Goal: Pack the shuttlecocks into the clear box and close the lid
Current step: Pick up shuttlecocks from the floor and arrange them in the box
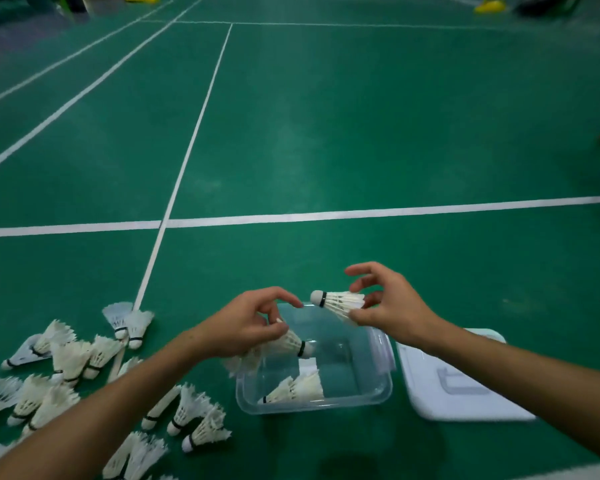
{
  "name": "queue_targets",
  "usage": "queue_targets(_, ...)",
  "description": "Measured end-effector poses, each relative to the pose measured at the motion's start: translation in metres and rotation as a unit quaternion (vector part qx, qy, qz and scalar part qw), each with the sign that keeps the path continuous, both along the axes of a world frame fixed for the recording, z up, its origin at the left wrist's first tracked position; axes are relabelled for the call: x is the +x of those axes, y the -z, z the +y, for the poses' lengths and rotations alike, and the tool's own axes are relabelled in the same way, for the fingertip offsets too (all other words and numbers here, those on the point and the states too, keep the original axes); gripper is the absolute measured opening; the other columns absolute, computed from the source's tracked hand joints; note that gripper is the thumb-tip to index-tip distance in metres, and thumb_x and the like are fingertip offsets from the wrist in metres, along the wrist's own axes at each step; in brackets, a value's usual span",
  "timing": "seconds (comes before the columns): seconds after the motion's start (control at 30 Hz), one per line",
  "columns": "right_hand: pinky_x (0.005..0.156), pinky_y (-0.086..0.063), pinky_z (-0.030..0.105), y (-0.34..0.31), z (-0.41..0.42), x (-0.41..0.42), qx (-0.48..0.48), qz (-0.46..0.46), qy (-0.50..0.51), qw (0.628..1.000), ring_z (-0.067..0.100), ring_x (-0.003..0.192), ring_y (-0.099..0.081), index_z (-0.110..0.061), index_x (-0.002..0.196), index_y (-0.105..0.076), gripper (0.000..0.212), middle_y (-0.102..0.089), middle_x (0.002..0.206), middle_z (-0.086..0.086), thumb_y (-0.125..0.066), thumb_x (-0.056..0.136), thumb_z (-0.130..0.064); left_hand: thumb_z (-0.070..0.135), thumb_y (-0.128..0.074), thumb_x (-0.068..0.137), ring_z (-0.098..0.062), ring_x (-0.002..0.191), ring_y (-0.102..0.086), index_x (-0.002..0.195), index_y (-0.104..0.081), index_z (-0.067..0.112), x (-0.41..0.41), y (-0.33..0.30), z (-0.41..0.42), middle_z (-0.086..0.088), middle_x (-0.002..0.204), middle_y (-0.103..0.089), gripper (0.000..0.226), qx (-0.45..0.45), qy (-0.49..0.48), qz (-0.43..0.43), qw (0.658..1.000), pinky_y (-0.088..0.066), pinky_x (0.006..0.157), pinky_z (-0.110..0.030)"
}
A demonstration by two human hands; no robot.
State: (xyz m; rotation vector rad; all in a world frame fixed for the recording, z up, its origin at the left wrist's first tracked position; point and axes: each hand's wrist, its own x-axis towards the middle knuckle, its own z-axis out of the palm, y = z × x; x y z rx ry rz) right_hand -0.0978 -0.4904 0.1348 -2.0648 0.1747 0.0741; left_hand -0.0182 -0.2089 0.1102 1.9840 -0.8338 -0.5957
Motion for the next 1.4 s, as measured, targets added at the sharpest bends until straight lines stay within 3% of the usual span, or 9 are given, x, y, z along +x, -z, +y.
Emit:
queue_targets(0.2,0.068,-0.059,0.034,0.044,-0.023,-0.013,0.002,0.002,0.061,0.998,0.002,0.064,-0.062,-0.027,0.126,-0.061,0.065,-0.064,0.109,0.003,-0.078,0.075,0.010,0.020,-0.067,0.100,-0.001,0.064,-0.054,0.134,-0.061,0.035,0.014,0.062,-0.063,0.011,0.076,-0.059,0.037,0.115,0.136,0.029,0.984,-0.050,0.069,-0.021)
queue_targets(0.4,0.070,-0.060,0.041,0.069,-0.019,-0.018,-0.003,0.002,0.054,0.999,0.005,0.073,-0.062,-0.032,0.128,-0.061,0.065,-0.063,0.110,-0.007,-0.077,0.077,0.004,0.017,-0.062,0.099,-0.006,0.051,-0.041,0.136,-0.059,0.044,0.027,0.095,-0.081,0.011,0.063,-0.054,0.046,0.239,0.232,0.074,0.940,-0.042,0.056,-0.021)
queue_targets(0.63,0.079,-0.056,0.028,0.078,-0.012,-0.028,-0.105,0.018,-0.004,0.994,0.007,0.084,-0.058,-0.036,0.134,-0.055,0.063,-0.058,0.114,-0.013,-0.077,0.081,-0.010,0.013,-0.056,0.097,0.001,0.043,-0.042,0.131,-0.073,0.032,0.032,0.086,-0.089,0.017,0.046,-0.047,0.042,0.315,0.284,0.066,0.903,-0.032,0.049,-0.009)
queue_targets(0.73,0.082,-0.052,0.024,0.080,-0.008,-0.027,-0.149,0.025,-0.029,0.988,0.001,0.089,-0.055,-0.035,0.137,-0.052,0.065,-0.056,0.114,-0.012,-0.077,0.082,-0.011,0.011,-0.054,0.099,0.009,0.042,-0.046,0.135,-0.071,0.027,0.027,0.080,-0.093,-0.004,0.060,-0.047,0.043,0.330,0.285,0.047,0.899,-0.032,0.048,-0.004)
queue_targets(0.8,0.081,-0.050,0.020,0.082,-0.006,-0.027,-0.158,0.030,-0.035,0.986,-0.003,0.089,-0.053,-0.035,0.137,-0.052,0.066,-0.055,0.115,-0.012,-0.078,0.083,-0.010,0.011,-0.053,0.101,0.014,0.053,-0.054,0.142,-0.065,0.031,0.024,0.074,-0.094,0.004,0.085,-0.066,0.047,0.341,0.287,0.041,0.894,-0.035,0.054,-0.003)
queue_targets(0.9,0.080,-0.049,0.019,0.084,-0.006,-0.028,-0.156,0.040,-0.030,0.986,-0.003,0.089,-0.054,-0.034,0.137,-0.052,0.065,-0.056,0.116,-0.011,-0.078,0.083,-0.009,0.015,-0.050,0.104,-0.016,0.093,-0.061,0.147,-0.059,0.038,0.020,0.071,-0.097,-0.014,0.139,-0.065,0.050,0.365,0.304,0.045,0.879,-0.043,0.078,-0.021)
queue_targets(0.97,0.079,-0.050,0.018,0.086,-0.008,-0.030,-0.157,0.045,-0.026,0.986,-0.001,0.090,-0.055,-0.035,0.137,-0.052,0.066,-0.056,0.117,-0.010,-0.078,0.082,-0.008,0.017,-0.050,0.103,-0.020,0.074,-0.055,0.142,-0.064,0.037,0.018,0.077,-0.101,-0.013,0.120,-0.069,0.046,0.379,0.315,0.041,0.869,-0.040,0.080,-0.024)
queue_targets(1.1,0.077,-0.047,0.014,0.090,-0.011,-0.033,-0.180,0.052,-0.036,0.982,-0.004,0.089,-0.052,-0.035,0.138,-0.051,0.068,-0.055,0.117,-0.010,-0.077,0.082,-0.007,0.020,-0.053,0.100,0.007,0.056,-0.050,0.128,-0.071,0.033,0.022,0.082,-0.099,0.022,0.073,-0.051,0.036,0.380,0.306,0.032,0.872,-0.040,0.065,-0.020)
queue_targets(1.4,0.082,-0.041,0.019,0.100,0.011,-0.020,-0.207,0.076,-0.120,0.968,0.008,0.095,-0.047,-0.030,0.148,-0.044,0.077,-0.055,0.123,-0.006,-0.073,0.084,0.001,0.023,-0.056,0.097,0.001,0.076,-0.053,0.121,-0.071,0.036,0.023,0.079,-0.072,0.017,0.102,-0.061,0.031,0.371,0.315,0.016,0.874,-0.043,0.075,-0.028)
